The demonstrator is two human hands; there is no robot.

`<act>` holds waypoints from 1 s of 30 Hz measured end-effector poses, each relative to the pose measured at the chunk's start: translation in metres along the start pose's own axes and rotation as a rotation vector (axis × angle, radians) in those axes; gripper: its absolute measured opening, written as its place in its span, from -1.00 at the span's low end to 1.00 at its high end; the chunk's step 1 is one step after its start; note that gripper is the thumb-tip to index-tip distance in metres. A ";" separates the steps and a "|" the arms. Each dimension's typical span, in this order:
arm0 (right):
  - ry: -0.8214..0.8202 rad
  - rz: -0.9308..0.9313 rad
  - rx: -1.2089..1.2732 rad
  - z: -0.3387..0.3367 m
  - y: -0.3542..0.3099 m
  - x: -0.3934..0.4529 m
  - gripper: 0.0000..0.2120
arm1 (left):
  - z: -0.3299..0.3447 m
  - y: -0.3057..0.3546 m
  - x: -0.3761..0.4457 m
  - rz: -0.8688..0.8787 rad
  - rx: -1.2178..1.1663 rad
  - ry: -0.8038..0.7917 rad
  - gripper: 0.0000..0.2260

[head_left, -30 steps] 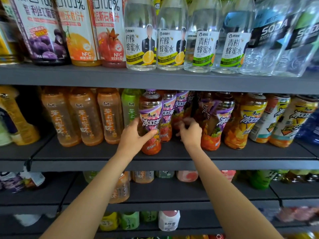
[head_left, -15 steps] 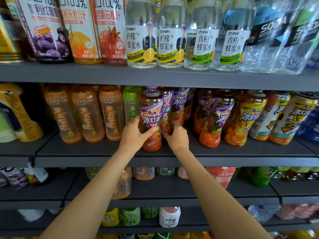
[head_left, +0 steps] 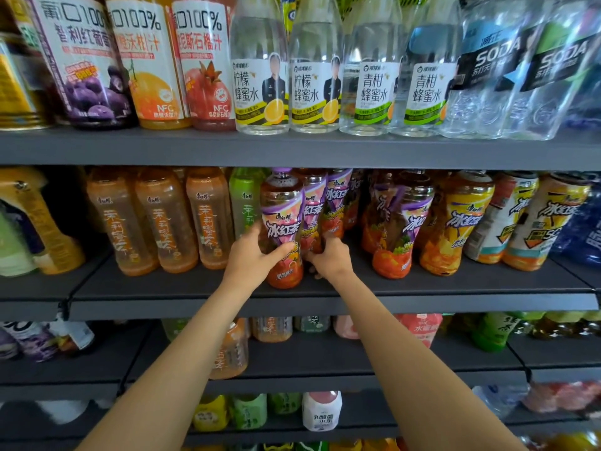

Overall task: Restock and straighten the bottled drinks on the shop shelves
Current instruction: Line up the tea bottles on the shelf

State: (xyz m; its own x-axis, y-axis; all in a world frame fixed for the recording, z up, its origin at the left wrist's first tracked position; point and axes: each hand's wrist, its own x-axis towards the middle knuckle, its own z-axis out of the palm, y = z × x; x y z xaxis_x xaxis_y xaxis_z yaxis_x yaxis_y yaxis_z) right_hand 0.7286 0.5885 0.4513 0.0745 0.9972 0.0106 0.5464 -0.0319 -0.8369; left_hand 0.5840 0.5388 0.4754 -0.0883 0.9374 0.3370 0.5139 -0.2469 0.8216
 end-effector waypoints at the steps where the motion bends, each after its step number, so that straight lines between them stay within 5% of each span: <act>1: 0.008 -0.005 -0.002 0.000 0.002 -0.002 -0.70 | 0.000 0.000 0.000 0.001 0.003 0.001 -0.48; 5: -0.005 -0.005 0.016 0.002 0.003 -0.007 -0.74 | 0.000 0.000 -0.003 0.006 0.002 0.016 -0.49; 10: 0.010 -0.039 0.111 -0.010 0.011 -0.014 -0.54 | 0.005 0.008 -0.016 0.056 -0.023 0.003 -0.53; 16: 0.115 -0.073 0.393 -0.046 0.033 -0.033 -0.80 | 0.045 0.029 -0.014 0.122 0.001 -0.018 -0.54; 23: 0.035 -0.251 -0.023 -0.059 0.031 -0.047 -0.39 | 0.082 0.046 0.006 0.091 0.147 0.042 -0.51; 26: 0.177 -0.217 -0.064 -0.049 0.026 -0.044 -0.48 | 0.078 0.039 0.000 0.143 0.135 0.075 -0.51; 30: 0.179 -0.099 -0.151 -0.044 0.019 -0.025 -0.51 | 0.063 0.016 -0.015 0.090 0.100 0.310 -0.62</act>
State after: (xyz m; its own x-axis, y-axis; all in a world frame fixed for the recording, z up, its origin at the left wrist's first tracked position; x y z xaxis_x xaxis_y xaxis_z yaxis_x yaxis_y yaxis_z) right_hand 0.7737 0.5598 0.4595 0.1536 0.9684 0.1965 0.6759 0.0421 -0.7358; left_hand 0.6475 0.5364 0.4548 -0.2865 0.7896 0.5427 0.6113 -0.2855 0.7381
